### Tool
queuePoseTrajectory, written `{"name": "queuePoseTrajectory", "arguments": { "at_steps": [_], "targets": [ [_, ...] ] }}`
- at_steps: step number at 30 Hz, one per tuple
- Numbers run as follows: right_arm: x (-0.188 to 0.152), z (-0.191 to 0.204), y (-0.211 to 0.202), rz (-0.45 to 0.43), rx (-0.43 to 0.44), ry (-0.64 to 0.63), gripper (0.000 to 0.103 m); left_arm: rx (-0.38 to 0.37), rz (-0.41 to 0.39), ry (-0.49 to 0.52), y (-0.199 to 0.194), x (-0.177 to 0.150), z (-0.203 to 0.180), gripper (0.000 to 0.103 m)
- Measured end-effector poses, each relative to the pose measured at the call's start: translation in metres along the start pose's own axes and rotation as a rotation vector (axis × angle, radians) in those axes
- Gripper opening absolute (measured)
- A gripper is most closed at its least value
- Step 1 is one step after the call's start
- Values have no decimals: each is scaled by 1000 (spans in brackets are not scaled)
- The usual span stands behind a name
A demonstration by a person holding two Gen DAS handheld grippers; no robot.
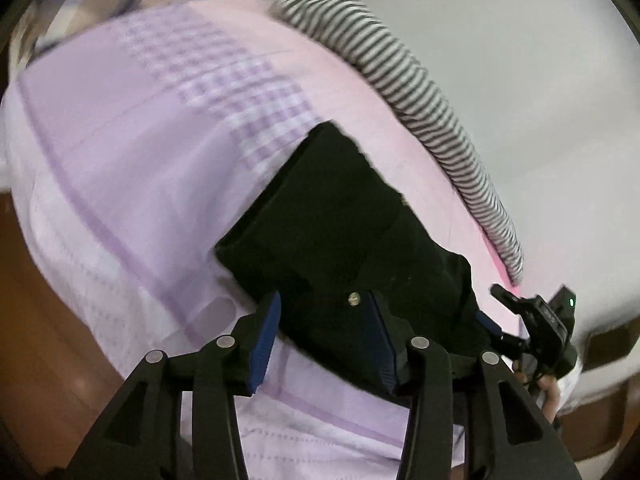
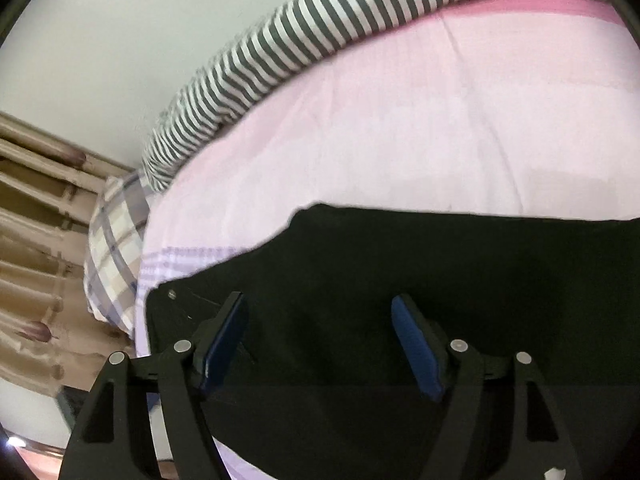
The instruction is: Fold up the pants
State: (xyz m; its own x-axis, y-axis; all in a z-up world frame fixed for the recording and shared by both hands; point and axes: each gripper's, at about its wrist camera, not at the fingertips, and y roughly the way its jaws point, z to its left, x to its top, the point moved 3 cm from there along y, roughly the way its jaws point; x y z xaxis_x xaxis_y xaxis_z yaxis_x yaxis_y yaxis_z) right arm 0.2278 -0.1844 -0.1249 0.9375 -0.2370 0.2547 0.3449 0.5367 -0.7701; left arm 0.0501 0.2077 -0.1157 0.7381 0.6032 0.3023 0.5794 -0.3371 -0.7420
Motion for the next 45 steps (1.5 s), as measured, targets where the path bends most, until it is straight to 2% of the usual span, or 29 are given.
{"name": "queuePoseTrajectory", "arguments": {
  "at_steps": [4, 10, 18, 22, 27, 29, 30, 35, 38, 42, 45],
  "targets": [
    [-5, 1, -9, -14, 37, 29, 73, -53, 31, -130, 7, -1, 21, 46],
    [-26, 0, -21, -8, 73, 40, 73, -126, 78, -263, 18, -8, 34, 47],
    [-43, 4, -39, -38, 66, 2, 73, -153, 88, -318, 37, -9, 40, 47],
    [-46, 1, -40, -39, 78, 21, 73, -193, 62, -326, 36, -8, 40, 56],
    [-49, -1, -35, -29, 79, 31, 73, -205, 26, -339, 36, -8, 37, 59],
    [-51, -2, -34, -26, 82, 35, 73, -175, 16, -321, 37, -8, 36, 46],
    [-54, -2, -34, -27, 85, 32, 73, -119, 20, -292, 39, -9, 36, 28],
    [-57, -3, -36, -32, 91, 38, 73, -130, 8, -291, 34, -7, 33, 19],
    [-57, -11, -46, -55, 98, 54, 73, -111, -26, -191, 22, -3, 8, 15],
    [-56, -19, -61, -84, 100, 65, 73, -95, -66, -33, 5, 5, -43, 12],
    [-52, -34, -84, -130, 94, 84, 73, -92, -79, 131, 0, 6, -101, 12]
  ]
}}
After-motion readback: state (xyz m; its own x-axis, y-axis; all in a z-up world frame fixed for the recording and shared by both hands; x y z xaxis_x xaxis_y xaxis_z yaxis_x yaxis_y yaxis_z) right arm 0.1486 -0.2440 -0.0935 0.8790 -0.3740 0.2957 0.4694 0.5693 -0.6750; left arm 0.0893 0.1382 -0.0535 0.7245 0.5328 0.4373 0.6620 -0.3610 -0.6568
